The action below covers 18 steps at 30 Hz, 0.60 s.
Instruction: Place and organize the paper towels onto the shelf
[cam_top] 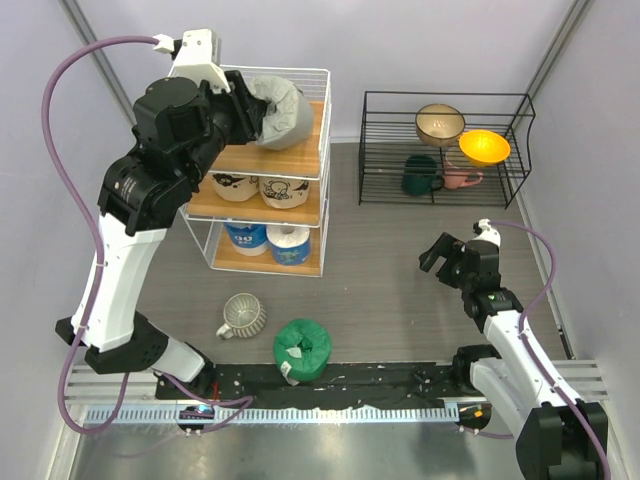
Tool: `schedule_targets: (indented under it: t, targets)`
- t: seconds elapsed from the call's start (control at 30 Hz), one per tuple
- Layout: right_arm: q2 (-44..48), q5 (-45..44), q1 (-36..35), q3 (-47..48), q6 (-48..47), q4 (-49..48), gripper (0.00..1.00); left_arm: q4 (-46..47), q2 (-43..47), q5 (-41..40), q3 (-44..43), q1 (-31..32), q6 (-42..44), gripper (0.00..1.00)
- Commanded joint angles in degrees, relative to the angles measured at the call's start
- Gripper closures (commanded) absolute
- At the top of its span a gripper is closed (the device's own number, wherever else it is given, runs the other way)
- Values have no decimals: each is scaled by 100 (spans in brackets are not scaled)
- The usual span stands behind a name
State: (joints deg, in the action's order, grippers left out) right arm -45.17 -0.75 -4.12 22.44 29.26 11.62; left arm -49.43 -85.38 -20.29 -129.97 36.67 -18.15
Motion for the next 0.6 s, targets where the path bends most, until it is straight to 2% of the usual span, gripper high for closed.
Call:
schedule_targets:
  t: [0.0, 0.57]
  targets:
    - [-1, -30, -19, 6, -25, -195, 5, 311, 75, 8, -177, -37, -57, 63]
    - [-45, -12, -19, -2, -25, -221, 5, 188, 154, -229, -98, -45, 40, 63]
